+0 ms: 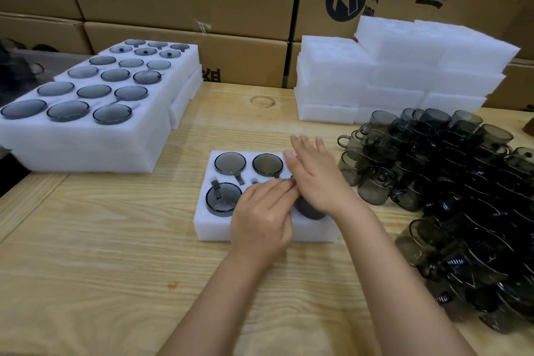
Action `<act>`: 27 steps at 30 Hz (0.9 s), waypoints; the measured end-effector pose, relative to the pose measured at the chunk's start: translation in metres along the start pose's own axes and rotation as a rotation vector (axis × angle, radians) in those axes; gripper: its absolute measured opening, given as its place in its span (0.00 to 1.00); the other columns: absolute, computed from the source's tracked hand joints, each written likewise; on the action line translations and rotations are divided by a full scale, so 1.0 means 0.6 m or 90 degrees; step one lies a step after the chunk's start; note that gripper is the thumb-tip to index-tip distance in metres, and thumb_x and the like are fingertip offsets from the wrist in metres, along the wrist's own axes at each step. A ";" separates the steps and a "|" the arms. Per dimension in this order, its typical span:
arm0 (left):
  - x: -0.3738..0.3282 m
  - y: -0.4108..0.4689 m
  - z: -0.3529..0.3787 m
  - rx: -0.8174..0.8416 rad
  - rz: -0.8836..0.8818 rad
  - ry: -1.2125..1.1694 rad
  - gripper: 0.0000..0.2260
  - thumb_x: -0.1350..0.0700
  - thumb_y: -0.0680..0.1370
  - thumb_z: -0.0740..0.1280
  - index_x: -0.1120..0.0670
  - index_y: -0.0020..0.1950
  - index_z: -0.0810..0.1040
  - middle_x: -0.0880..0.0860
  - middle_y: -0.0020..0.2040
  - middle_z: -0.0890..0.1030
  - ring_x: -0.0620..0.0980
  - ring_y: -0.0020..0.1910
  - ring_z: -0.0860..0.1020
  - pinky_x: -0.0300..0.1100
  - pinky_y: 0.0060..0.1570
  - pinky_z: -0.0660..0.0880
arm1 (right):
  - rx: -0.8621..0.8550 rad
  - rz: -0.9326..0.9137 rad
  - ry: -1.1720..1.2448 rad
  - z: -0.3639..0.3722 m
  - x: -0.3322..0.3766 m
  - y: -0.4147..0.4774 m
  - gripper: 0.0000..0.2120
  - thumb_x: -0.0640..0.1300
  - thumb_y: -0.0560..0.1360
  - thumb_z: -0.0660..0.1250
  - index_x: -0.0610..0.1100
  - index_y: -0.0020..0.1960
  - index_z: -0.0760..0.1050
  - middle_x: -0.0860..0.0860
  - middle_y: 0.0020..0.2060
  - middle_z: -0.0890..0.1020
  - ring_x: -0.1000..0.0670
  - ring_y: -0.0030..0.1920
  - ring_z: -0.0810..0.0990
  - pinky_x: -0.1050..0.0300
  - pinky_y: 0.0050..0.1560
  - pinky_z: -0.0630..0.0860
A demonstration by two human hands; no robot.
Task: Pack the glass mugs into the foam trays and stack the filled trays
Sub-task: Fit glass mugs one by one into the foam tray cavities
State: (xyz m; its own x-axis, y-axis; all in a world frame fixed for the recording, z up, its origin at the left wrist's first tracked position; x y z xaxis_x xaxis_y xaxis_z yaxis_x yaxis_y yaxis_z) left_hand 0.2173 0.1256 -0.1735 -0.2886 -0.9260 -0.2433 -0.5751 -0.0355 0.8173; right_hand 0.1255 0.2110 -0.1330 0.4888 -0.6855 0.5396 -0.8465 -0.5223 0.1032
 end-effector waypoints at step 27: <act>-0.022 -0.004 0.015 0.162 -0.034 0.148 0.23 0.47 0.79 0.55 0.59 0.64 0.78 0.54 0.63 0.79 0.51 0.60 0.78 0.49 0.60 0.74 | -0.078 0.113 0.130 0.027 -0.057 -0.003 0.23 0.52 0.82 0.51 0.50 0.76 0.57 0.51 0.76 0.57 0.54 0.76 0.49 0.59 0.71 0.47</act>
State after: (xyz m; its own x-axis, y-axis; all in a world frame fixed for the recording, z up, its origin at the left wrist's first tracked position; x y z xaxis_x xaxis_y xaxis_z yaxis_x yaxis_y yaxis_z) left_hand 0.2156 0.1416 -0.1771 -0.0875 -0.9874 -0.1322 -0.7653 -0.0183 0.6434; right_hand 0.1136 0.2268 -0.1653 0.2889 -0.6374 0.7143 -0.9402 -0.3297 0.0861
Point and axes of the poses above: each hand's wrist, its own y-axis towards the middle knuckle, its own z-axis out of the palm, x = y × z, the point moved 2 cm from there along y, towards the middle knuckle
